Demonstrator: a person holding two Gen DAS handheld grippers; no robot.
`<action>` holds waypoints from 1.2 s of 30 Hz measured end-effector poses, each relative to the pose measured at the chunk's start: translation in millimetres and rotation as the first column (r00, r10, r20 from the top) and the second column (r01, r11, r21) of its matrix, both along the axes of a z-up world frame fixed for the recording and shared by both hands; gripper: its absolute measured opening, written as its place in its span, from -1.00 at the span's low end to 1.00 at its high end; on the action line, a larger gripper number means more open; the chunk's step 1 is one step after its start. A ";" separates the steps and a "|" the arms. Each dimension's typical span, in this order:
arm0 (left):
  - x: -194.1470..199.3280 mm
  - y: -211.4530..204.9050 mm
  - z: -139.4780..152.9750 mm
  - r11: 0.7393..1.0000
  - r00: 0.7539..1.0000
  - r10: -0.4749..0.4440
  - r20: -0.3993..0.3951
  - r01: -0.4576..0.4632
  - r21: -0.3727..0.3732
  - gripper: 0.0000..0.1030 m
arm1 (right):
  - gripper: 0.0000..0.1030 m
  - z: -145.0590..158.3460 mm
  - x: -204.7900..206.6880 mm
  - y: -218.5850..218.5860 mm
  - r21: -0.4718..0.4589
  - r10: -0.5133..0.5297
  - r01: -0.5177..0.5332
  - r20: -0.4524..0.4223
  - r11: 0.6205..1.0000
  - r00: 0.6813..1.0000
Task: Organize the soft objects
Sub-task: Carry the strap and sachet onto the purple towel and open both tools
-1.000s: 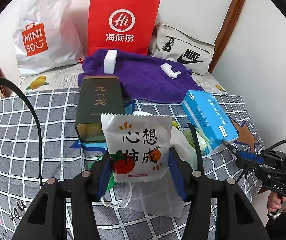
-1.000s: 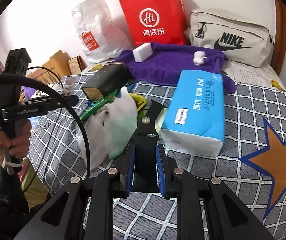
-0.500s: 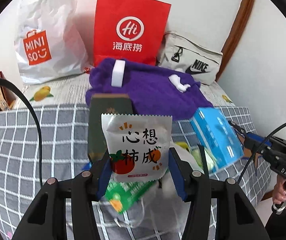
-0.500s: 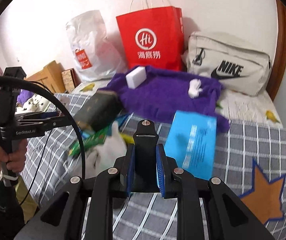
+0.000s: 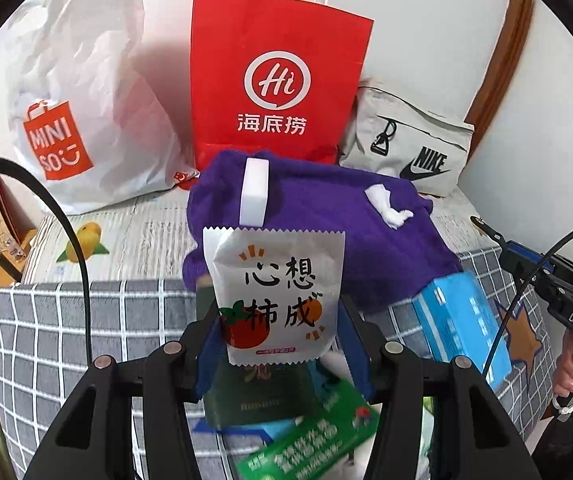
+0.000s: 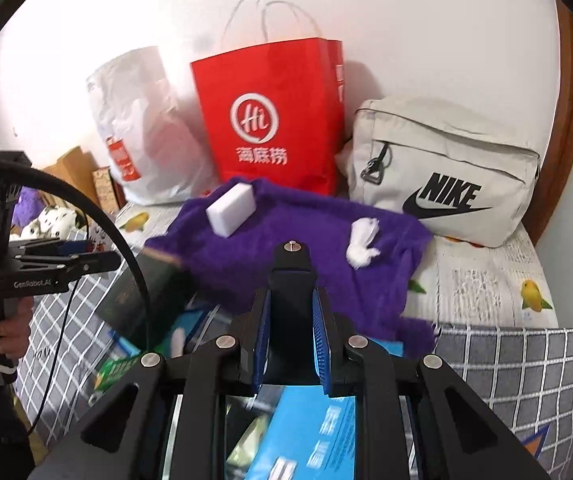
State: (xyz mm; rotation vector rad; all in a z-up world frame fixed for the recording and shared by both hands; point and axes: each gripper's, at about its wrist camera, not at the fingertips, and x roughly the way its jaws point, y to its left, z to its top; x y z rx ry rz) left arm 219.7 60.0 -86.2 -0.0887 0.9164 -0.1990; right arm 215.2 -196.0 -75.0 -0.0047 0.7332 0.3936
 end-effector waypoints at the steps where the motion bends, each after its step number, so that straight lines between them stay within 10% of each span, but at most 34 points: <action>1: 4.4 0.2 0.1 1.000 1.000 0.000 -0.001 0.000 -0.002 -0.01 | -0.59 -0.8 6.6 -2.4 0.006 -0.008 0.008 -0.005 1.000 1.000; 36: 136.9 -1.5 -76.1 1.000 0.969 0.029 -0.244 -0.031 -0.002 0.00 | -0.59 -90.0 139.6 -11.7 -0.112 -0.036 0.008 -0.246 0.994 0.969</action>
